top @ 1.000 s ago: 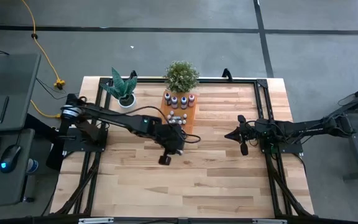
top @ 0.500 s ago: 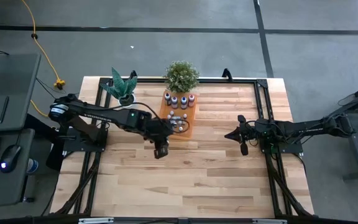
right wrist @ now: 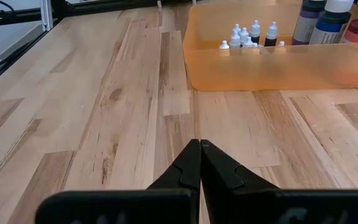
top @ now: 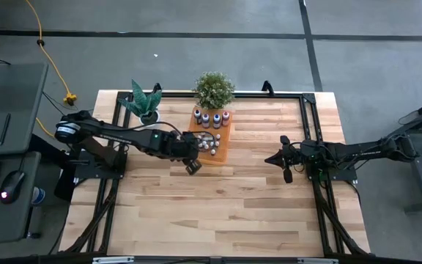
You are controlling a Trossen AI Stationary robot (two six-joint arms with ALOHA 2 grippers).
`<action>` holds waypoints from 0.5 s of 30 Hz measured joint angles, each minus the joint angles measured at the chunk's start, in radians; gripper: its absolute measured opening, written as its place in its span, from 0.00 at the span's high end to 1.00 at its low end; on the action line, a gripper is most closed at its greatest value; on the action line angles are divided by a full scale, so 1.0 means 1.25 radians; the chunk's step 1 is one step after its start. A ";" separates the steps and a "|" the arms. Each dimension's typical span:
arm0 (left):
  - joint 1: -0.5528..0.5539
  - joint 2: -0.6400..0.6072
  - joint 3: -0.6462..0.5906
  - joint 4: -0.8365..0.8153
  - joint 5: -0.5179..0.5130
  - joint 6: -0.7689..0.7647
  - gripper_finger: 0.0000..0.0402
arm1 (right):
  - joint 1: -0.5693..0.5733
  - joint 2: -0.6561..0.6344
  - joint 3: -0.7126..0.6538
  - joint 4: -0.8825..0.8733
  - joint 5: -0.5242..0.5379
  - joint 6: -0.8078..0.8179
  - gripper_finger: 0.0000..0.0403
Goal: Pick & Place food coloring
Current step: Put the small brown food coloring bottle into the orange bin
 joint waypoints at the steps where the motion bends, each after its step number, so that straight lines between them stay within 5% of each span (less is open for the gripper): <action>1: 0.009 -0.001 -0.021 0.013 -0.007 -0.012 0.92 | 0.000 0.000 0.000 0.000 0.000 0.000 1.00; 9: 0.078 0.000 -0.167 0.199 -0.038 -0.056 0.92 | 0.000 0.000 0.000 -0.002 -0.001 0.000 1.00; 15: 0.086 0.019 -0.191 0.246 -0.069 -0.060 0.92 | 0.000 0.000 0.000 -0.003 -0.001 0.000 1.00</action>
